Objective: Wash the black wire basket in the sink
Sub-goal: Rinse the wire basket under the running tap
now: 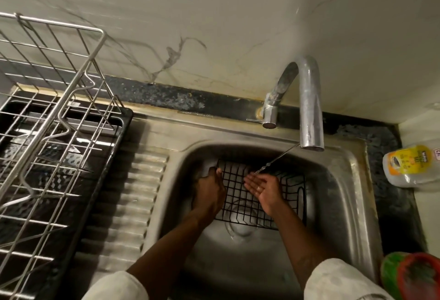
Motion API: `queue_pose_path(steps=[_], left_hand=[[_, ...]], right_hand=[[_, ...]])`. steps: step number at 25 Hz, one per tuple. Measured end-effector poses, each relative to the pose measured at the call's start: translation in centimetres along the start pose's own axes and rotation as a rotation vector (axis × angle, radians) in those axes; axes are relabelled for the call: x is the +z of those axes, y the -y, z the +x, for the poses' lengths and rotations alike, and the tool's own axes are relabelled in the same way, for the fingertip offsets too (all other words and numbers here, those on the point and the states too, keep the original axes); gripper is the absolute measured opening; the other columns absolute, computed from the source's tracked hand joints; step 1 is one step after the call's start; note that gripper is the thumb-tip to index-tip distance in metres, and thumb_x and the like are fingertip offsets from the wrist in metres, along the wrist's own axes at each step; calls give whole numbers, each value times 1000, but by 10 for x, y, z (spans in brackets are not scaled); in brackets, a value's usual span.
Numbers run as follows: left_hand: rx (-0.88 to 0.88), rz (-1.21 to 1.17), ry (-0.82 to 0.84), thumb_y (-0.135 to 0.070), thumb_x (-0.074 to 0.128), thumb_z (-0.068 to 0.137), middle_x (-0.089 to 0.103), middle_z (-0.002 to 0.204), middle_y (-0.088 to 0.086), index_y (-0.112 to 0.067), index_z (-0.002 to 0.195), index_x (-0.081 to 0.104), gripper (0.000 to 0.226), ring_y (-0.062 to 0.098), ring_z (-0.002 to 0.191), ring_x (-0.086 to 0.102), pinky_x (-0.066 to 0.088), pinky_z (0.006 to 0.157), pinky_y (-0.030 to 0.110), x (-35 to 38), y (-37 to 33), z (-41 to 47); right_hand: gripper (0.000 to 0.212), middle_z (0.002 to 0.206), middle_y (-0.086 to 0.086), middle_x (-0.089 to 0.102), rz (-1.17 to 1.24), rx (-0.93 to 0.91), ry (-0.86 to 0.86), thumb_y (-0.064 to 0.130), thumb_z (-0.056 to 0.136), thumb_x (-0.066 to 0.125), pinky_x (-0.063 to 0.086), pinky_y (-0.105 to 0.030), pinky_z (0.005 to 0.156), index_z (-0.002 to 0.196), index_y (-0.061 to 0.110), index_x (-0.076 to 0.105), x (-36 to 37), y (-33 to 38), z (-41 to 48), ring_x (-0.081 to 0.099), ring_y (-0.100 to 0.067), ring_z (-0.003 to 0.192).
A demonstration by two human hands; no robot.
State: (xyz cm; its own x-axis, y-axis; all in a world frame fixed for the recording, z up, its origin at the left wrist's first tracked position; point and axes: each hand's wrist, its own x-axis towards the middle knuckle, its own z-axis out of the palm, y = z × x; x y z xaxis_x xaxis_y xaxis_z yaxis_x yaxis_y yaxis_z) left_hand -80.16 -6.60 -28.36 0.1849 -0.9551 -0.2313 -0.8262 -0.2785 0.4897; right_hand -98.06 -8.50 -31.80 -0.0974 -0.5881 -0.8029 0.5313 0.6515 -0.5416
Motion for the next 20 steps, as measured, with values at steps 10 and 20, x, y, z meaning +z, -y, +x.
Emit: queue_pose_path(steps=[10,20], left_hand=[[48,-191,-53,-41,29,108,58,65,-1,-24,109,57,33,20,55,57,30,48,24,7,-9,-3],[104,-266,-66,-46,28,107,61,67,-4,-28,109,58,35,16,55,60,49,52,33,14,-12,-5]], right_hand=[[28,114,-20,73,-430,79,272,5,98,54,56,-48,96,123,1,65,26,12,0,70,-35,108],[33,119,-19,72,-431,23,234,1,97,51,59,-43,87,127,3,65,26,12,-4,71,-31,105]])
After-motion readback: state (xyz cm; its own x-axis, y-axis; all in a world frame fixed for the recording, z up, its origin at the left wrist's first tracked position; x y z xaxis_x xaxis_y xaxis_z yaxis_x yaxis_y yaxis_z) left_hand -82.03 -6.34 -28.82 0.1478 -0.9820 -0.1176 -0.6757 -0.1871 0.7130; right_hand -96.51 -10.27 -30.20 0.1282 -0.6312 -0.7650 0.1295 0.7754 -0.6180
